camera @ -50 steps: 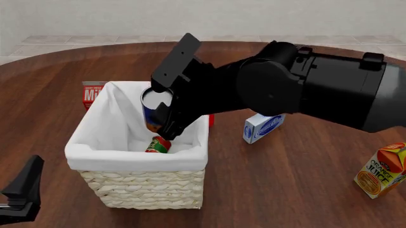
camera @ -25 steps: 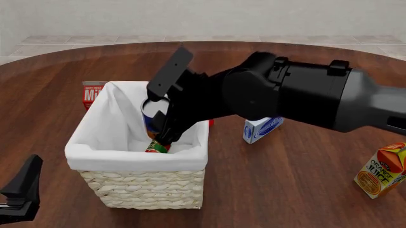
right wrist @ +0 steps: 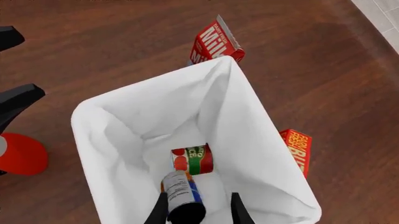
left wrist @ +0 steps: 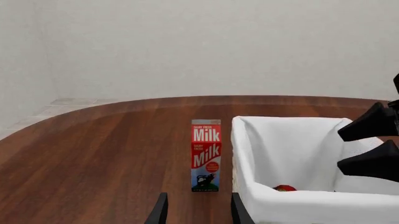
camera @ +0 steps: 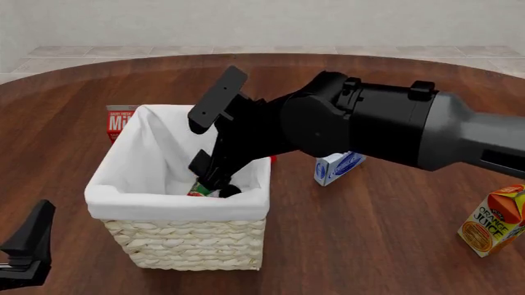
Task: Pick up the alphabet soup and the tomato sauce, and put them in the basket.
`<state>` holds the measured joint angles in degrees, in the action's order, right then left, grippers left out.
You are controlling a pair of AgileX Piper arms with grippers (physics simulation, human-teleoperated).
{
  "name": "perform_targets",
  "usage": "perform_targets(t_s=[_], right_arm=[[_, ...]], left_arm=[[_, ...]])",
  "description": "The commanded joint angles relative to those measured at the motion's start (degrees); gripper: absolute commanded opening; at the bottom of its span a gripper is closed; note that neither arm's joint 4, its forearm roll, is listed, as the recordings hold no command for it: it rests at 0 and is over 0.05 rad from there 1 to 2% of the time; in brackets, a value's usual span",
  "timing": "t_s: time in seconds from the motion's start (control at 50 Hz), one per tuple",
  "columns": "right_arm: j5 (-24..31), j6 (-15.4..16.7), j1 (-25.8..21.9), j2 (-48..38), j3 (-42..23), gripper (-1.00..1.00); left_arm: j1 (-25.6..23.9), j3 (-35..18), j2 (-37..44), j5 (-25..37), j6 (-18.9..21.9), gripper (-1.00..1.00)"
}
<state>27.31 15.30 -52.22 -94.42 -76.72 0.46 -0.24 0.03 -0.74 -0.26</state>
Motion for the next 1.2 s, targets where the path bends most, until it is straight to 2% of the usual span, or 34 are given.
perform_targets(t_s=[0.02, 0.54, 1.2], right_arm=[[0.0, -0.4, -0.2, 0.0, 0.0, 1.00], [0.1, -0.9, -0.7, 1.4, 0.6, 1.00], [3.5, -0.5, -1.0, 5.3, -3.4, 1.00]], left_arm=[[0.0, 0.0, 0.0, 0.0, 0.0, 1.00], [0.0, 0.0, 0.0, 0.0, 0.0, 1.00], [0.0, 0.0, 0.0, 0.0, 0.0, 1.00]])
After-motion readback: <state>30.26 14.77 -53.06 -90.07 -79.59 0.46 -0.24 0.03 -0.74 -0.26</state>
